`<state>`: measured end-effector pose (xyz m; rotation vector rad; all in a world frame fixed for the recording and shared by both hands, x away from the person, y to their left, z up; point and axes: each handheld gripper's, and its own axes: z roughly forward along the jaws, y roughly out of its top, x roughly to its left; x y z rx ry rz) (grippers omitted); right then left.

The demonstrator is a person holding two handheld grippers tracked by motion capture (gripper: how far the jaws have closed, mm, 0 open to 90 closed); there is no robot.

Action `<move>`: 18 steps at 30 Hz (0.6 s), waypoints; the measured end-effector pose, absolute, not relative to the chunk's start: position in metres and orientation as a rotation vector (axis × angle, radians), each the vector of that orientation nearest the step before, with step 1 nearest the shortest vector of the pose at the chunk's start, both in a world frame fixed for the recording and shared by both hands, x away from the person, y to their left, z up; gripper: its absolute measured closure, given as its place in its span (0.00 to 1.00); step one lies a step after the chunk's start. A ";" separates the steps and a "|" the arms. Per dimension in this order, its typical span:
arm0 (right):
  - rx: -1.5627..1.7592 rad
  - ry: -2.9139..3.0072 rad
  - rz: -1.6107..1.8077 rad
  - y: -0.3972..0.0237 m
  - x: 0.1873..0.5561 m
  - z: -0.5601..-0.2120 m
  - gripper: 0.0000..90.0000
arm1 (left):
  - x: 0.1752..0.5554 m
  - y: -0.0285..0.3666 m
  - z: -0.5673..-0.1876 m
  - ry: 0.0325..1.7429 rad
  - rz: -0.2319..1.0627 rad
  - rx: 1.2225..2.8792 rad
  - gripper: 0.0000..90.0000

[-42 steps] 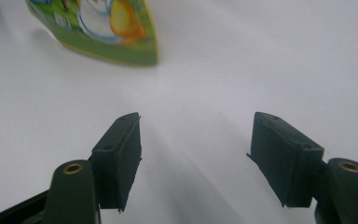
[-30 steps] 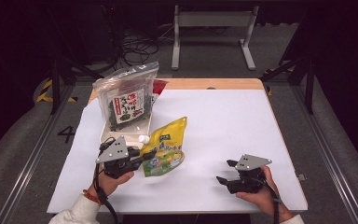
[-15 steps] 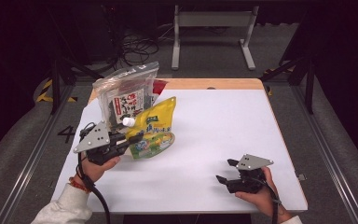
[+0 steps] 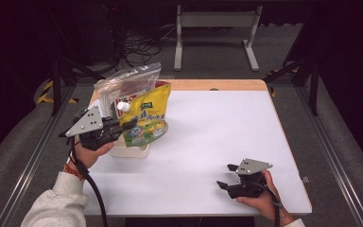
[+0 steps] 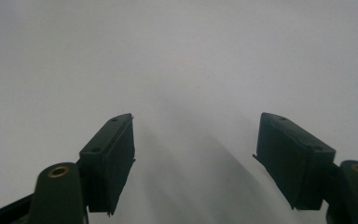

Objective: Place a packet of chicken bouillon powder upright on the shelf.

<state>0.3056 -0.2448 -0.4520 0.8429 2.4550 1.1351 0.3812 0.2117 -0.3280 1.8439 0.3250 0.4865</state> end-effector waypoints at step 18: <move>0.830 2.467 1.136 -0.240 0.304 -0.452 0.30 | 0.391 0.256 -0.345 0.398 0.438 1.848 0.96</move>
